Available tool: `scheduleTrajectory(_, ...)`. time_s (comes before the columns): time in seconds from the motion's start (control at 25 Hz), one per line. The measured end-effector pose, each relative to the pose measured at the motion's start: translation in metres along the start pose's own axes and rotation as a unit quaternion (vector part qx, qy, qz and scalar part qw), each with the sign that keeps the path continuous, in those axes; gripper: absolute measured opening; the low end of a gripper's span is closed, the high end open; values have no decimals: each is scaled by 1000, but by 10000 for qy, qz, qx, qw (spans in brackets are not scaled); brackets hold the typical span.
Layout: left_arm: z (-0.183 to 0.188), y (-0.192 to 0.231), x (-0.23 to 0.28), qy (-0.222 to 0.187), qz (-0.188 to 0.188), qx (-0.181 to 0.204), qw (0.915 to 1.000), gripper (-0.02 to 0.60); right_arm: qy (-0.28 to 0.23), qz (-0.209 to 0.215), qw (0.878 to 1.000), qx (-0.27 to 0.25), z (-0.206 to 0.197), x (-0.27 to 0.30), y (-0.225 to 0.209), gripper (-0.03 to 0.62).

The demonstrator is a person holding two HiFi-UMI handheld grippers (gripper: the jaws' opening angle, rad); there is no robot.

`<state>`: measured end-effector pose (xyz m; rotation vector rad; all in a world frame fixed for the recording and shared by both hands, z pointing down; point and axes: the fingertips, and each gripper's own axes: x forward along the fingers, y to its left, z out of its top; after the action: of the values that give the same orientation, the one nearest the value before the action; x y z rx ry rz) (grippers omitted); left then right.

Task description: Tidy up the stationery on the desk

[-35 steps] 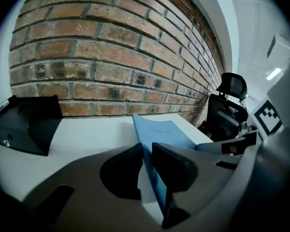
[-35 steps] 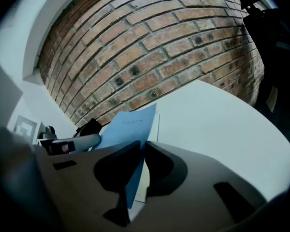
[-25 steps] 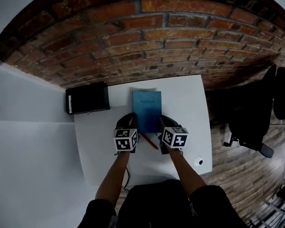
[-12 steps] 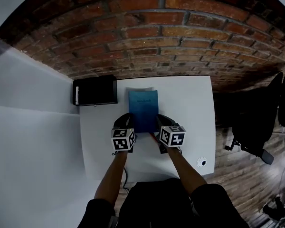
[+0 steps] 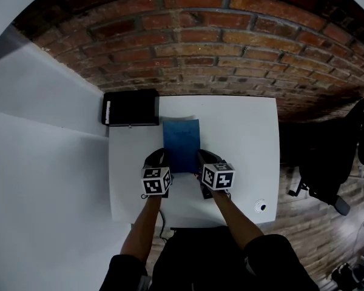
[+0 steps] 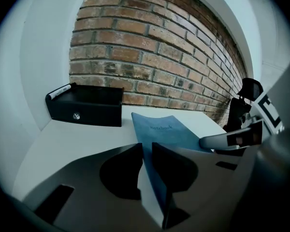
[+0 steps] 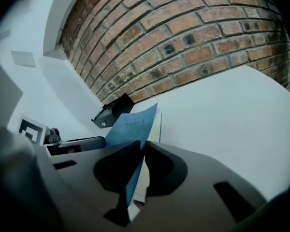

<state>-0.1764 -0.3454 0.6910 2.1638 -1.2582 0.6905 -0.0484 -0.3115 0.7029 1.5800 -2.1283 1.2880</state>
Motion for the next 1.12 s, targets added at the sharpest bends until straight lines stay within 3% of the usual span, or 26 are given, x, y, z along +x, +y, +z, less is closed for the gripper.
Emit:
scheduleTrajectory(0.52,-39,27,-42,34,232,-239,9994,72,261,225,9992,-190,-39,-3,42,48)
scheduleTrajectory(1.12,-85,53,-80,99,358,-380,9986,72,606,346,9975,-59,-96,-12,81,48)
